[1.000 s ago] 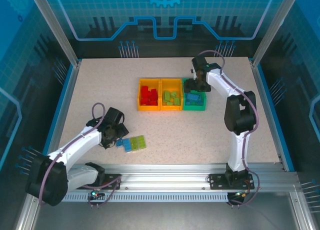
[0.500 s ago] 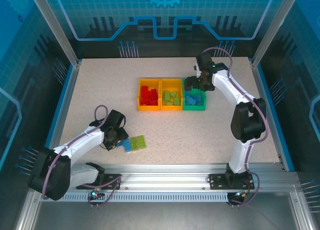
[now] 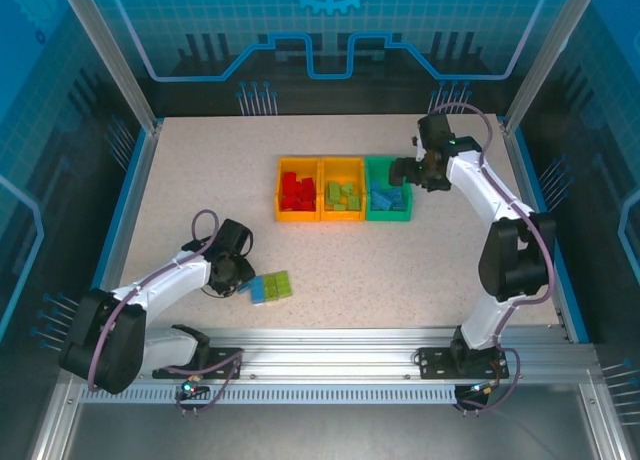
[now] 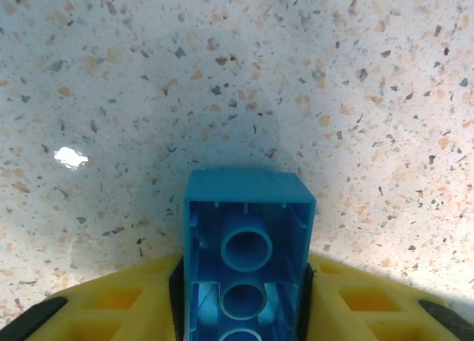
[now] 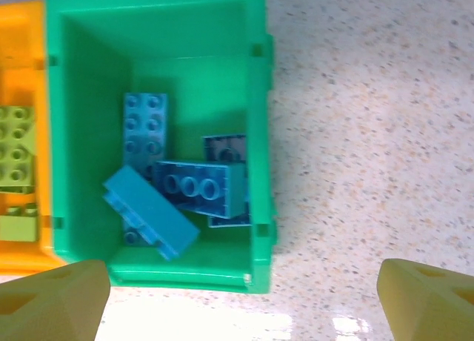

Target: Sort the legos into containers by color

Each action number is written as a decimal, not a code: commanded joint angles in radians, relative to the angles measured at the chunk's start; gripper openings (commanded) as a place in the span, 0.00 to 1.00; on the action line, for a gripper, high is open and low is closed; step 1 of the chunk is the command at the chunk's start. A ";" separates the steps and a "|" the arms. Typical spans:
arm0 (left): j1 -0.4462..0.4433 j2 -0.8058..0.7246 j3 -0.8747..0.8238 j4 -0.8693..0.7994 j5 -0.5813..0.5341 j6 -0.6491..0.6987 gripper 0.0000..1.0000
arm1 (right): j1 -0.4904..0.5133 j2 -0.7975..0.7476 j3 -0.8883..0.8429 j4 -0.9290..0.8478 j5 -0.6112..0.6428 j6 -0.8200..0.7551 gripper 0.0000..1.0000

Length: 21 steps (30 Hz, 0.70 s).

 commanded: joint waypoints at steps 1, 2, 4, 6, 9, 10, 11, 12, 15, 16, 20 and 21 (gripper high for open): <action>-0.005 0.005 -0.014 0.009 0.003 0.005 0.40 | -0.022 0.000 -0.019 0.026 -0.005 -0.029 0.92; -0.005 0.003 -0.013 0.008 0.003 0.003 0.39 | -0.022 0.016 -0.019 0.025 -0.005 -0.040 0.90; -0.005 -0.002 -0.007 0.007 0.002 0.005 0.37 | -0.023 0.055 -0.017 0.026 -0.005 -0.052 0.84; -0.005 -0.011 -0.001 0.001 0.000 0.007 0.37 | -0.027 0.090 -0.011 0.031 -0.017 -0.052 0.77; -0.005 -0.030 0.006 -0.012 -0.009 0.009 0.35 | -0.027 0.124 -0.008 0.055 -0.044 -0.048 0.67; -0.004 -0.036 0.009 -0.015 -0.011 0.009 0.35 | -0.027 0.135 -0.003 0.058 -0.050 -0.046 0.64; -0.003 -0.045 0.014 -0.019 -0.014 0.009 0.35 | -0.028 0.148 0.004 0.058 -0.052 -0.042 0.61; -0.005 -0.052 0.019 -0.024 -0.016 0.011 0.34 | -0.027 0.163 0.014 0.056 -0.051 -0.041 0.57; -0.005 -0.068 0.040 -0.037 -0.019 0.017 0.34 | -0.027 0.214 0.050 0.033 -0.041 -0.043 0.49; -0.005 -0.071 0.049 -0.042 -0.019 0.022 0.34 | -0.028 0.221 0.051 0.033 -0.042 -0.044 0.45; -0.005 -0.081 0.092 -0.062 -0.022 0.033 0.34 | -0.018 0.204 0.013 0.071 -0.056 -0.046 0.27; -0.005 -0.083 0.103 -0.063 -0.021 0.035 0.34 | -0.013 0.201 0.005 0.074 -0.058 -0.047 0.24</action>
